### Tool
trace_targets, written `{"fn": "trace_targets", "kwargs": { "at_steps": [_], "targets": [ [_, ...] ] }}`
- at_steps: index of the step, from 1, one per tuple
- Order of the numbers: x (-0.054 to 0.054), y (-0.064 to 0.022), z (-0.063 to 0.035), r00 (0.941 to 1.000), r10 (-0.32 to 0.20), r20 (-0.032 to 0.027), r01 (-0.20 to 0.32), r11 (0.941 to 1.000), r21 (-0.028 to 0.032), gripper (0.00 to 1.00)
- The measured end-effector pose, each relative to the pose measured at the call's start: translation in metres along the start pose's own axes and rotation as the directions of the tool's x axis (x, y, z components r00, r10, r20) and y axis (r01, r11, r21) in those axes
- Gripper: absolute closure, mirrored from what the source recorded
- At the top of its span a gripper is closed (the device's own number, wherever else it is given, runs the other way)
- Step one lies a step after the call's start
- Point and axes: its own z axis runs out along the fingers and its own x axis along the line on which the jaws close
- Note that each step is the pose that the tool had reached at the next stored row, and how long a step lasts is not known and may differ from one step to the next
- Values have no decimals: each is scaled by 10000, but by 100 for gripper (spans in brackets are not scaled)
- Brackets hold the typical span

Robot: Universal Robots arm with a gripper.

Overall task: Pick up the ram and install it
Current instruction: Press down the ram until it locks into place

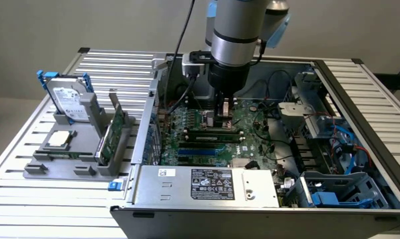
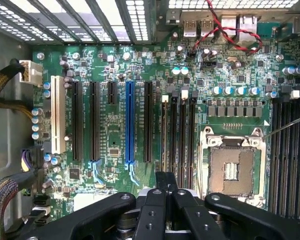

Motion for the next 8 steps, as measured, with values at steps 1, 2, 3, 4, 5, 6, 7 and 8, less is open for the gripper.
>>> {"fn": "trace_targets", "kwargs": {
  "at_steps": [1,2,3,4,5,6,7,8],
  "targets": [
    [0,0,-1,9999,165,4,-165,9999,-6,89],
    [0,0,-1,9995,319,9,-319,9995,-12,89],
    [0,0,0,9989,466,15,-466,9989,-17,89],
    [0,0,-1,9981,614,19,-614,9981,-23,89],
    [1,0,-1,9971,758,23,-758,9971,-29,89],
    [1,0,-1,9959,906,28,-906,9959,-35,89],
    [0,0,-1,9944,1053,33,-1053,9944,-40,89],
    [1,0,-1,9928,1198,37,-1197,9928,-46,89]
  ]
}}
